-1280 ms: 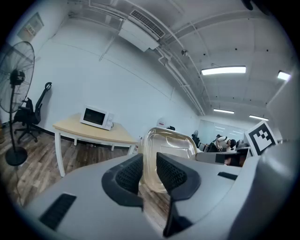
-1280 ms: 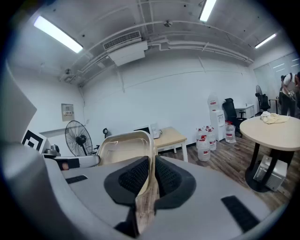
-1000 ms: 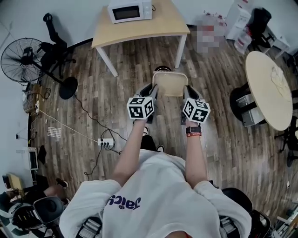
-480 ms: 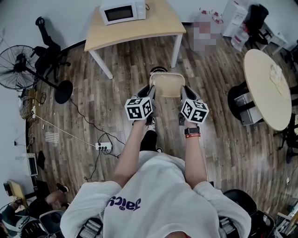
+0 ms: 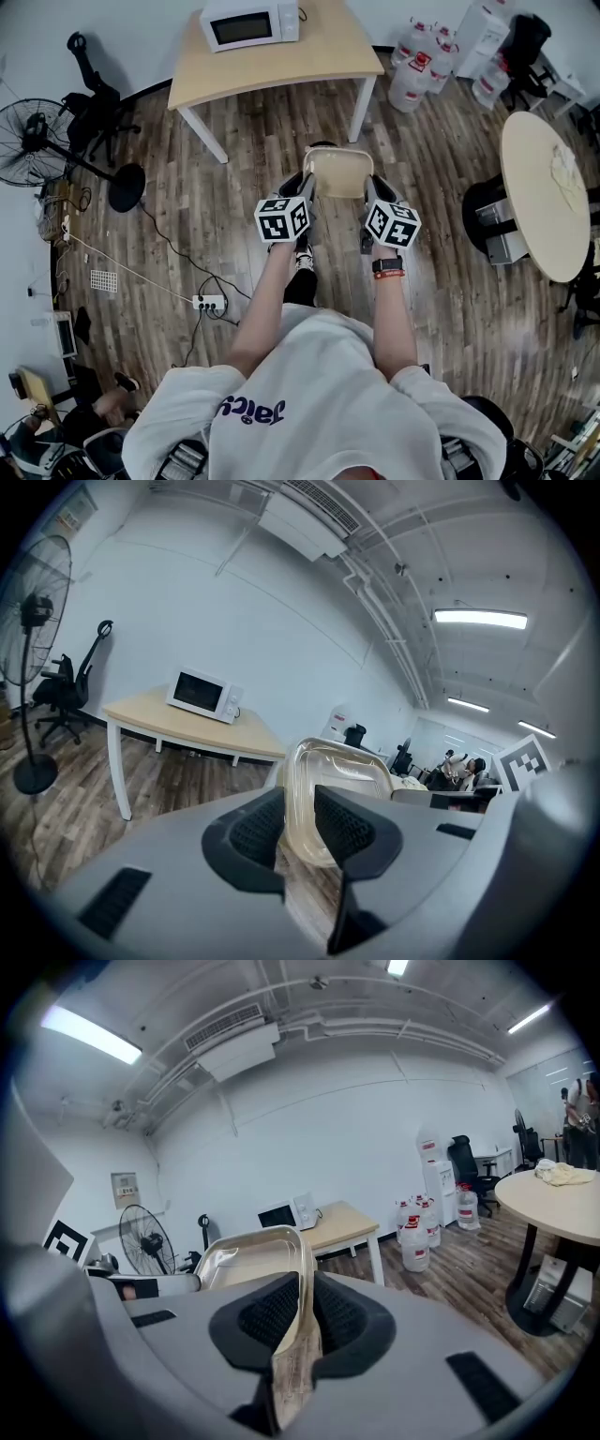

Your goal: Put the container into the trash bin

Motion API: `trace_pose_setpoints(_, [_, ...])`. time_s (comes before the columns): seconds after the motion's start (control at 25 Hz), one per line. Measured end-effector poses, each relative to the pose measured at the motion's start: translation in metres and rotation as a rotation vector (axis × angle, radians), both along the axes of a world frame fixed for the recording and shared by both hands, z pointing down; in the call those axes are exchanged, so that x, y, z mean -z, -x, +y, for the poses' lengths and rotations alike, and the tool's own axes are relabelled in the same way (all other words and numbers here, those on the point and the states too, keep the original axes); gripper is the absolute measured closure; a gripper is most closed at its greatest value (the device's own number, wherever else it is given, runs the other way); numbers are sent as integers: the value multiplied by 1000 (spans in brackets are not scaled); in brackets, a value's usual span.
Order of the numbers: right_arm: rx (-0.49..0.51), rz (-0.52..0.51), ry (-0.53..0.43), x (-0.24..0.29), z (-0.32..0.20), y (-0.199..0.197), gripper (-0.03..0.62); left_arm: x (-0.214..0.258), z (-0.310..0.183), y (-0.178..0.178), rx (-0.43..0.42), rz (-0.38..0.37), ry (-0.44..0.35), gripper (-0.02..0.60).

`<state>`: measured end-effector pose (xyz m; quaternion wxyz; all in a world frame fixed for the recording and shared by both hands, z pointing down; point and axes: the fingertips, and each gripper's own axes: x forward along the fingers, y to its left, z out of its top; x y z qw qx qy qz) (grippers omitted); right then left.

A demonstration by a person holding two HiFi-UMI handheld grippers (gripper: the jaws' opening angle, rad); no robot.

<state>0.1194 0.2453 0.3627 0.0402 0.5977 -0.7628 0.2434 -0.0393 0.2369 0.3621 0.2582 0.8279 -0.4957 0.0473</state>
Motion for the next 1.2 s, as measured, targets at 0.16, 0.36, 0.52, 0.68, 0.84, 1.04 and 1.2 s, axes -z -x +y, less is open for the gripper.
trace_pose_setpoints(0.16, [1,-3,22,-3,-41,9,543,-1,-42,8,8,-1,11,467])
trace_pose_setpoints(0.36, [-14,-2,44,-7,-90,21,543,-4,-93,20,3,7,31,468])
trace_pose_setpoints(0.52, [-14,3,69,-13,-129,28,543,-13,-136,26,0,-3,57,468])
trace_pose_setpoints(0.68, [-18,13,97,-21,-163,31,542,-20,-173,30,0,8,77,468])
trace_pose_setpoints(0.84, [-19,18,118,-29,-197,37,543,-28,-204,35,3,18,82,469])
trace_pose_setpoints(1.04, [-17,16,135,-43,-237,51,543,-42,-240,49,16,32,102,469])
trace_pose_setpoints(1.2, [-29,4,155,-51,-265,55,543,-47,-266,53,5,28,112,472])
